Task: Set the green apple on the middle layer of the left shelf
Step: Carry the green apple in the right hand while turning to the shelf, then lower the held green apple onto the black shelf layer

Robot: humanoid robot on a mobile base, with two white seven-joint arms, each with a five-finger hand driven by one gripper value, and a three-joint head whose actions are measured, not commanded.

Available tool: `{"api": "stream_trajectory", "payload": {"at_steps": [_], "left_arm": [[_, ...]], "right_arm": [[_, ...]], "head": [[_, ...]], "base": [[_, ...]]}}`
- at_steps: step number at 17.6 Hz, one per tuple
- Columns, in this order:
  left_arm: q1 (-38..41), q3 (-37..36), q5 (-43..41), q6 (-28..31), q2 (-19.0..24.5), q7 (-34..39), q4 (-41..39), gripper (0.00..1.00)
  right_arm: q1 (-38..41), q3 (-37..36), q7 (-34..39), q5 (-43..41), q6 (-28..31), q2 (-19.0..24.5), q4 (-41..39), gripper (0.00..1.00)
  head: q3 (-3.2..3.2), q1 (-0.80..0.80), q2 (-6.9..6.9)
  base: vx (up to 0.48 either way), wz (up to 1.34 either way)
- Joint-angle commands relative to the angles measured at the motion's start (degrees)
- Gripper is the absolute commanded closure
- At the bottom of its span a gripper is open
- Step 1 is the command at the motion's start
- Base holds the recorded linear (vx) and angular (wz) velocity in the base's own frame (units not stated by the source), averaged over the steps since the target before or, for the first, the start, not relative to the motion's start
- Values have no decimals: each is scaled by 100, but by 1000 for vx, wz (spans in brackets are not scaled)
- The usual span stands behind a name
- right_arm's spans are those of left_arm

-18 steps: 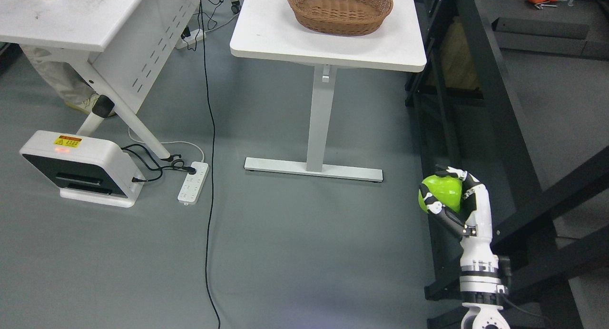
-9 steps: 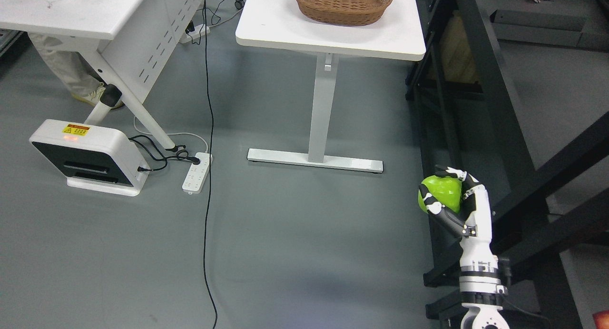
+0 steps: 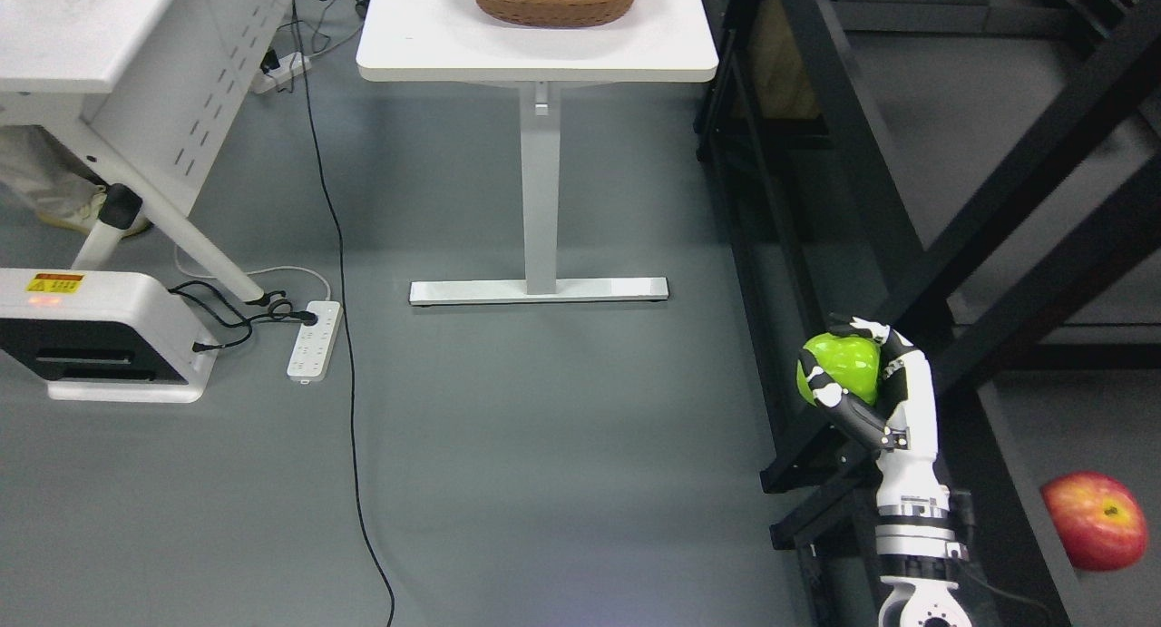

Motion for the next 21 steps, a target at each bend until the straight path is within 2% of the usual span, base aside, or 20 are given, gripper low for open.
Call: {"api": "stream_trajectory", "payload": {"at_steps": [1, 12, 21], "left_arm": [[-123, 0, -1, 1, 100, -4, 0, 0], [-123, 0, -1, 10, 100, -4, 0, 0], [-123, 0, -1, 1, 100, -4, 0, 0]], "right_arm": [[-27, -52, -4, 0, 12, 4, 0, 100], [-45, -52, -4, 0, 64, 4, 0, 100], [-71, -70, -13, 0, 187, 4, 0, 100]], "head": [[0, 0, 0], [0, 0, 0], [0, 0, 0]], "base": [[-67, -478], [-40, -747], [62, -791]]}}
